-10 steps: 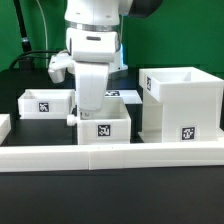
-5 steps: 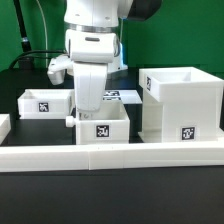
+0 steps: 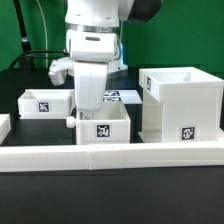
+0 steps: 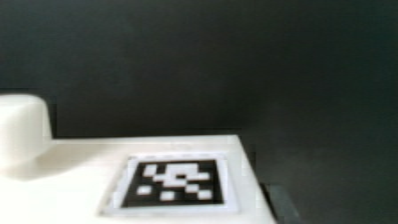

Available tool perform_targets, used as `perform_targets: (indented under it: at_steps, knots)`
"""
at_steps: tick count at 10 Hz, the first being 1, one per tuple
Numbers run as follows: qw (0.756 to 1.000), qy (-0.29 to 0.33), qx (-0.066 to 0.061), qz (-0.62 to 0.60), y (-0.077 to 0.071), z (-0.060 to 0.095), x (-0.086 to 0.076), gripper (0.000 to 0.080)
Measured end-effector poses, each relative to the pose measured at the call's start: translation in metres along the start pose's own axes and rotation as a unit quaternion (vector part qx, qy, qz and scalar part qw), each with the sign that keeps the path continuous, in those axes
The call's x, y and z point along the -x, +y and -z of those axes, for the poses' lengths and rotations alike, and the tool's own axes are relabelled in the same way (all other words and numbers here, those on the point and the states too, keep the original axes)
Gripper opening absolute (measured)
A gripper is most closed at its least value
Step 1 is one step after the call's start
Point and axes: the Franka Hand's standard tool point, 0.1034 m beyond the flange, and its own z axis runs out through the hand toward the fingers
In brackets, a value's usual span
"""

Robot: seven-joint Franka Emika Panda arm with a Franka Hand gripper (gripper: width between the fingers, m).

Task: Assemble drawer

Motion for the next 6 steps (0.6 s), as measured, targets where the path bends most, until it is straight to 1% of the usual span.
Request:
perform_targets:
  at_steps: [1,2,5,6]
  knots:
    - [1.0,0.001,-0.002,0.0,0.0027,0.0007,-0.0036,0.0042]
    - [1.0,0.001,0.0,0.0,0.0067,0.0023,-0.0041,0.0042]
    - [1.0,0.001,-0.003,-0.004,0.0036,-0.0006,-0.0025,0.0042]
    - [1.0,0.002,-0.005,-0.001,0.0031,-0.004,-0.0068,0.0042]
